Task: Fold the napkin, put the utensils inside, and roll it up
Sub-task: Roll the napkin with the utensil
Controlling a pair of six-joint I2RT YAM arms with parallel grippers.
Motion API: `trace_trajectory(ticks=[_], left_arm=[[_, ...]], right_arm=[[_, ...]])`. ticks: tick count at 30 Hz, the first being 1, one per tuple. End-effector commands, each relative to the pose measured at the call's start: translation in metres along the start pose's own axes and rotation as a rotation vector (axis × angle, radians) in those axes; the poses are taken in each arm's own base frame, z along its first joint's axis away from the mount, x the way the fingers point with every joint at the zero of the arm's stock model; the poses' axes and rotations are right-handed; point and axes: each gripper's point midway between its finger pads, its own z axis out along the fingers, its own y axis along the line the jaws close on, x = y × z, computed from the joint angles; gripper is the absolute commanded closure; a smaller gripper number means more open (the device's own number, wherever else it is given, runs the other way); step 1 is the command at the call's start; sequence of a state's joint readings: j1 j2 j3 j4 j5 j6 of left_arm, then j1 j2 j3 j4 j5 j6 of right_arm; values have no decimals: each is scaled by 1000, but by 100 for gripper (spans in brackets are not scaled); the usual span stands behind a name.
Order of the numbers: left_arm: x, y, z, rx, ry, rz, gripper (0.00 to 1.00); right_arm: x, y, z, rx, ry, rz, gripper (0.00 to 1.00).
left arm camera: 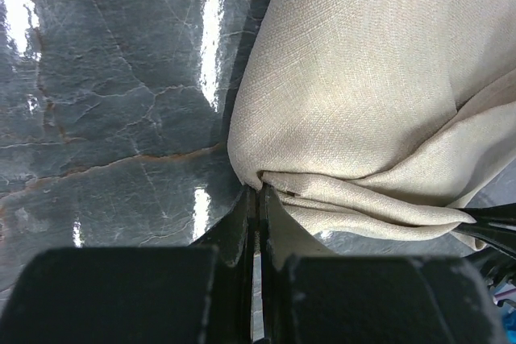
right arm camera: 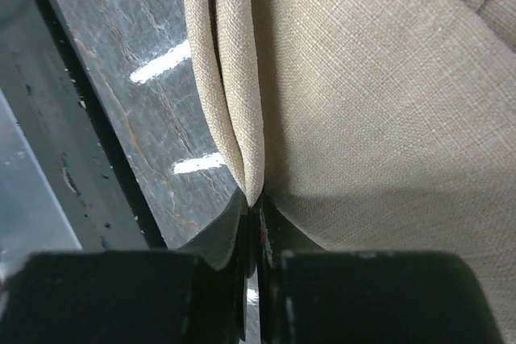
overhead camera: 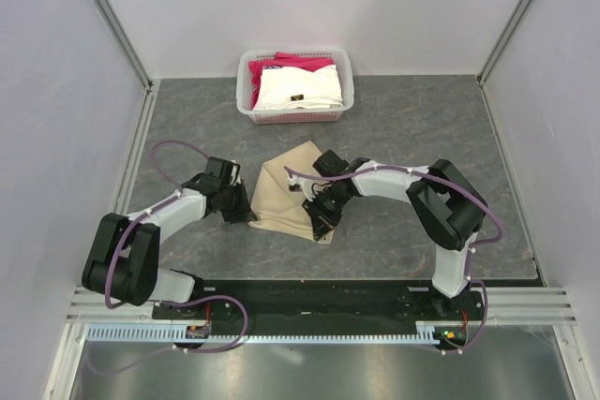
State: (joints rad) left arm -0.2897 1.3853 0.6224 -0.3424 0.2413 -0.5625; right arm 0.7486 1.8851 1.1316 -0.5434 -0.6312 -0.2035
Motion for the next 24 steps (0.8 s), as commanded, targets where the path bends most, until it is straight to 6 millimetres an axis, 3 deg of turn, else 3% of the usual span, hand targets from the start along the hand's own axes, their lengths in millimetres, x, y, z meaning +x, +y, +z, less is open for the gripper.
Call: trace_trajectory(ticks=[1,4,5,7,11,14,18,20,24], left_arm=[[-1,0,1,-3,23,33,98],[0,-3,2,12,34,34,98],[1,-3,2,15,42,32,98],[2,-4,2,19,44,34,98],[1,-4,2,19,43,34,98],[2,-5,2,24,48,35,98],[1,-6,2,25,45,36,98],[1,-5,2,25,46,35,98],[2,-5,2,24,48,35,98]], right_arm=[[18,-6,6,-38,52,63,90],[5,-7,-6,-5,8,43,77],[-2,-9,-11,21,-10,43,63],[-17,-5,-24,52,-59,12,56],[-49,5,-57,127,-184,-44,46],[-57,17,-68,161,-219,-76,43],[-50,37,-60,167,-194,-107,42],[-38,53,-44,125,-150,-103,42],[-12,67,-17,75,-56,-81,43]])
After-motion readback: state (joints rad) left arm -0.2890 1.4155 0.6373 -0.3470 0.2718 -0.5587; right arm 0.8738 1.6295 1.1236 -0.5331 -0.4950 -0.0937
